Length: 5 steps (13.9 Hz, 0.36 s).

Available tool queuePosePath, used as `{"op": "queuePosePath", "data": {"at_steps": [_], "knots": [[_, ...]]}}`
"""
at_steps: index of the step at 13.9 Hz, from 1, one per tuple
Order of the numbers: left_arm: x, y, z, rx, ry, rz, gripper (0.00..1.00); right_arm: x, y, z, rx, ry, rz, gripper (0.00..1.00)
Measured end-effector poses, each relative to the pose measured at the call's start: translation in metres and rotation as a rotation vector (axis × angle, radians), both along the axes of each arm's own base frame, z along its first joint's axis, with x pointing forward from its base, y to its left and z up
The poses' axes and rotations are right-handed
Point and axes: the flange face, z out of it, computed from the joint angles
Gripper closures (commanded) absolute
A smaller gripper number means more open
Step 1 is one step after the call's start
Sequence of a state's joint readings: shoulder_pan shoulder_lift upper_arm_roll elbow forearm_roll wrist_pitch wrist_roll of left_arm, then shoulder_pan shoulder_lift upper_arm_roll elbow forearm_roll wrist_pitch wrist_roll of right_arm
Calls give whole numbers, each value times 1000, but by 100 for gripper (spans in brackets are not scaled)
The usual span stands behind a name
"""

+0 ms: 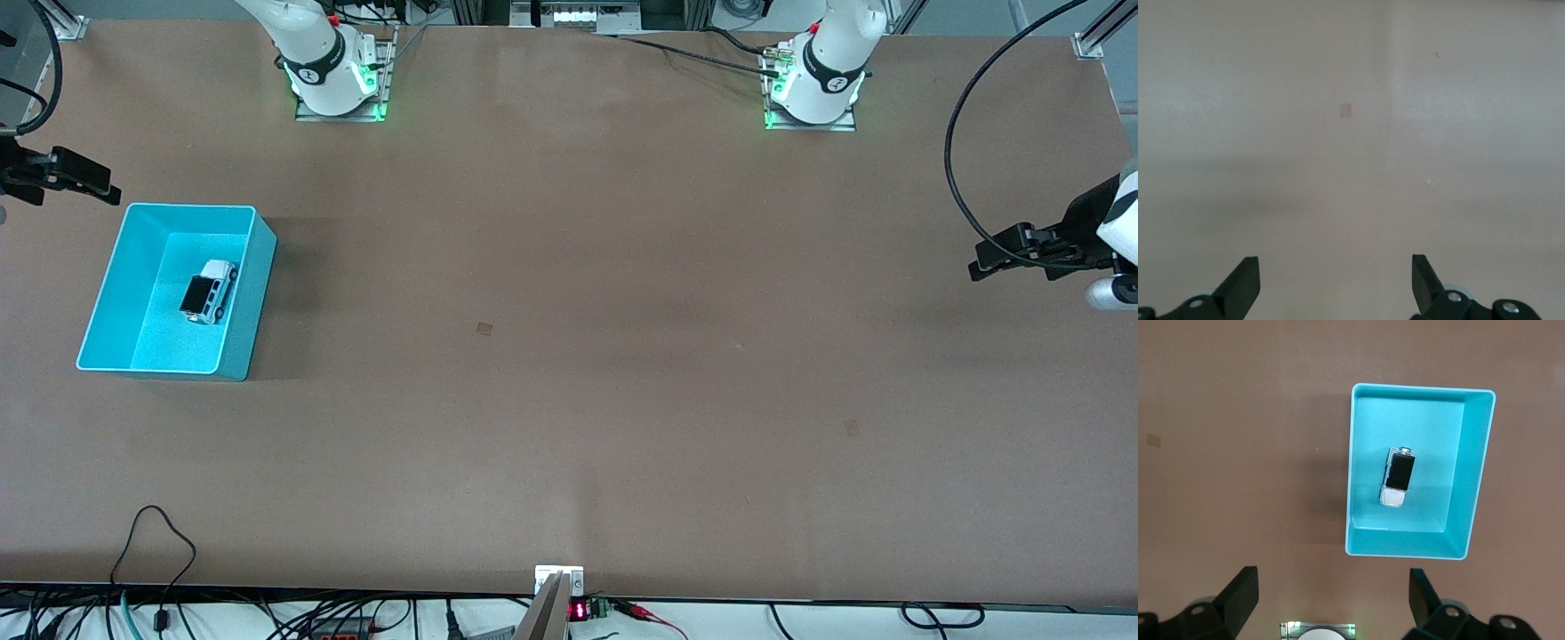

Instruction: Wind and store white jeep toy

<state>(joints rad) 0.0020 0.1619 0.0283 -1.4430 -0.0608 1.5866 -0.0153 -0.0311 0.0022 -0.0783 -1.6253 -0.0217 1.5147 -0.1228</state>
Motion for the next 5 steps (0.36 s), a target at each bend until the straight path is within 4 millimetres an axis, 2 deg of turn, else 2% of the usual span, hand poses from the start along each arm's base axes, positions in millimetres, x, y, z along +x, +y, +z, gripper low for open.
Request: {"op": "queuePosePath", "data": {"at_steps": [5], "knots": [[0,0,0,0,-1,0,0,3,3,-2,-1,-2,5,0]]}}
